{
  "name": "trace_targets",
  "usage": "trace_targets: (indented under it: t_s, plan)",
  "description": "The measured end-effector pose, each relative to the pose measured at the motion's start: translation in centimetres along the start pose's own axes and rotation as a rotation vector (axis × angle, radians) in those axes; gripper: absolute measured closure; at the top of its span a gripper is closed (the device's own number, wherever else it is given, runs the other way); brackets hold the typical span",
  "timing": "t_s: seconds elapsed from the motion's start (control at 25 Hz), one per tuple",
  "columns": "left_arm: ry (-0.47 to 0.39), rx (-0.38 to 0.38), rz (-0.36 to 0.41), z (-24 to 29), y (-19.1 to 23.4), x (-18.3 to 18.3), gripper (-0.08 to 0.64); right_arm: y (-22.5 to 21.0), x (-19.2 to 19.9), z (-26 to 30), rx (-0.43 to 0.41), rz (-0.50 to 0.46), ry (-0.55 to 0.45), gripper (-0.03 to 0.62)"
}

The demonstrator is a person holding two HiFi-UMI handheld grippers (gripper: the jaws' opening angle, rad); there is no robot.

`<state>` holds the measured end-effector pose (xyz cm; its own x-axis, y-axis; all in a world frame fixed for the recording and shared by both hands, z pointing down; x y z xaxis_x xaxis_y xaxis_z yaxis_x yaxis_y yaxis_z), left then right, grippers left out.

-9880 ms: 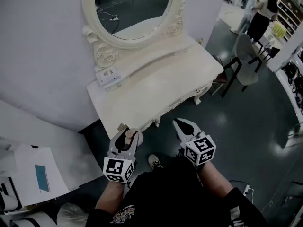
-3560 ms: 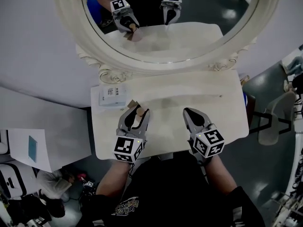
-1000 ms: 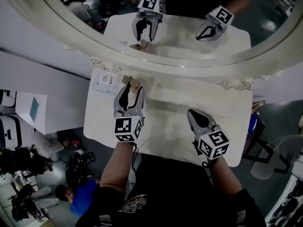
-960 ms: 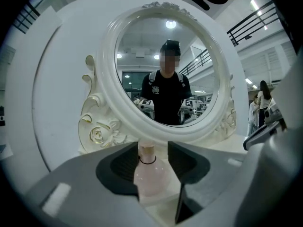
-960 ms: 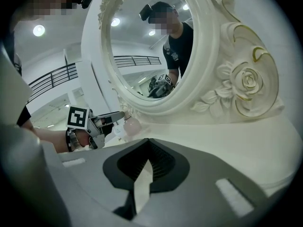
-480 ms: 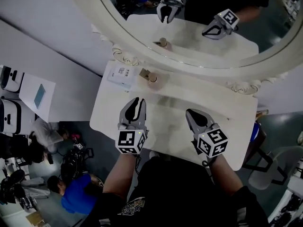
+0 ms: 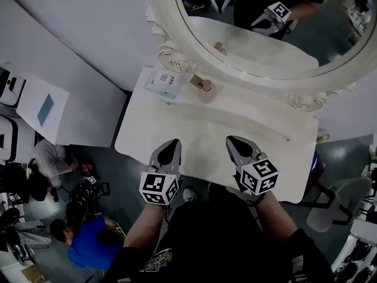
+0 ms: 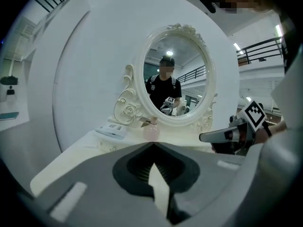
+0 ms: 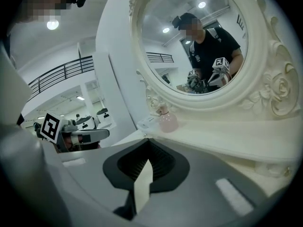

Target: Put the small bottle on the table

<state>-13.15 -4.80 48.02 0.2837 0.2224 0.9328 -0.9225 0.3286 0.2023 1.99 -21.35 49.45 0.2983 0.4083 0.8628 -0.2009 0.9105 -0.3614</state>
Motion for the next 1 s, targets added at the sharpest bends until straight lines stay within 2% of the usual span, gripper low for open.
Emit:
trace_targets:
  t_s: [0.52, 1.0]
  plan:
    - [0.016, 0.159, -0.037, -7.9, -1.6, 1.6, 0.56, 7.8, 3.5, -3.3, 0.067, 0.011, -0.039, 0.563]
    - [0.053, 0.28, -0.02, -13.3, -3.3, 4.4, 0.56, 13.1, 7.2, -7.4, 0.14, 0.022, -0.063, 0.564]
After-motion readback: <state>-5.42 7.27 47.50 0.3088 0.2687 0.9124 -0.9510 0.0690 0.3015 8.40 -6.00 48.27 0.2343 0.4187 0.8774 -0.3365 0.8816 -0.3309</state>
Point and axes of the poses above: the fingertips, and each gripper's own axes: z forward along the fingers, y to its left, x out of its underside, the point moved 6 cm from there along -z, backward along the fingers, and after that the axes turned 4 degrees about -y, right-handed, at the moved point
